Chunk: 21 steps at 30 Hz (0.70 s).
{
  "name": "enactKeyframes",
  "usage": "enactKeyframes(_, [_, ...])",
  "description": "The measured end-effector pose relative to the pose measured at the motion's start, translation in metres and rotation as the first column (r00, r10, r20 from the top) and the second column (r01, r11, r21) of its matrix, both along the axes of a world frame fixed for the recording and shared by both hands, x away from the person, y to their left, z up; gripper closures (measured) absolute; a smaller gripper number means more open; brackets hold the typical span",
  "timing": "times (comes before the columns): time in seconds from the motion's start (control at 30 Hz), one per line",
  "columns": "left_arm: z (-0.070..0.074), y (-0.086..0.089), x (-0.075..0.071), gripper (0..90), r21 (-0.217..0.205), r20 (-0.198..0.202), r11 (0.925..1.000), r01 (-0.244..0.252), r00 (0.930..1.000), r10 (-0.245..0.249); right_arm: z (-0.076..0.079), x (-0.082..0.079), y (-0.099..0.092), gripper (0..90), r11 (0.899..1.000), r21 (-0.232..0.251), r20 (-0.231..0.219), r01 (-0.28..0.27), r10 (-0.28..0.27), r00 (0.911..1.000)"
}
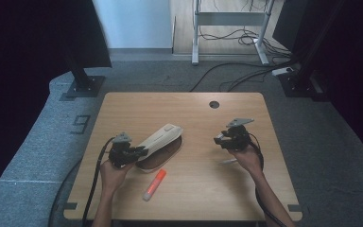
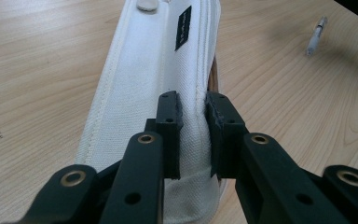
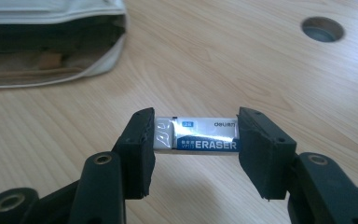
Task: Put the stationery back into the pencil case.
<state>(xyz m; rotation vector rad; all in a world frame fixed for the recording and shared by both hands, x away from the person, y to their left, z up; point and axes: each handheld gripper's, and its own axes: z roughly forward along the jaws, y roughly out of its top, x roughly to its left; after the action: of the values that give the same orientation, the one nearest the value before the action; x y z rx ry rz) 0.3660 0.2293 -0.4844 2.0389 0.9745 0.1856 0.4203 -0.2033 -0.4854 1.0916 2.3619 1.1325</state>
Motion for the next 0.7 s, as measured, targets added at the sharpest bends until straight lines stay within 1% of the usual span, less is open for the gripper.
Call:
enactKeyframes(0.03, [0.000, 0.000, 0.000, 76.3, 0.000, 0.000, 1.0000, 0.000, 1.0000, 0.000, 0.000, 0.000, 0.000, 46.8, 1.000, 0.000, 0.000, 0.000, 0.000, 1.0000])
enactKeyframes(0.17, [0.000, 0.000, 0.000, 76.3, 0.000, 0.001, 1.0000, 0.000, 1.0000, 0.000, 0.001, -0.002, 0.017, 46.8, 0.999, 0.007, 0.001, -0.037, 0.037, 0.9993])
enactKeyframes(0.2, [0.000, 0.000, 0.000, 76.3, -0.001, 0.001, 1.0000, 0.001, 1.0000, -0.001, 0.001, -0.002, 0.023, 46.8, 0.999, 0.006, 0.003, -0.054, 0.054, 0.9985])
enactKeyframes(0.27, [0.000, 0.000, 0.000, 76.3, -0.001, 0.002, 1.0000, 0.000, 1.0000, 0.000, 0.001, -0.002, 0.025, 46.8, 0.998, 0.008, 0.001, -0.058, 0.058, 0.9983])
enactKeyframes(0.37, [0.000, 0.000, 0.000, 76.3, -0.002, 0.006, 1.0000, -0.001, 1.0000, 0.001, -0.001, -0.001, 0.039, 46.8, 0.996, 0.008, 0.000, -0.086, 0.086, 0.9963])
enactKeyframes(0.6, [0.001, 0.000, -0.001, 76.4, -0.005, 0.010, 1.0000, -0.004, 0.9999, 0.004, -0.006, 0.002, 0.058, 46.8, 0.994, 0.002, -0.005, -0.113, 0.113, 0.9936])
enactKeyframes(0.63, [0.001, 0.000, -0.001, 76.4, -0.005, 0.010, 1.0000, -0.004, 0.9999, 0.004, -0.006, 0.002, 0.058, 46.8, 0.994, 0.002, -0.005, -0.113, 0.113, 0.9936])
enactKeyframes(0.7, [0.001, 0.000, -0.001, 76.4, -0.005, 0.010, 1.0000, -0.004, 0.9999, 0.004, -0.009, 0.005, 0.066, 46.8, 0.993, 0.003, -0.012, -0.121, 0.121, 0.9926])
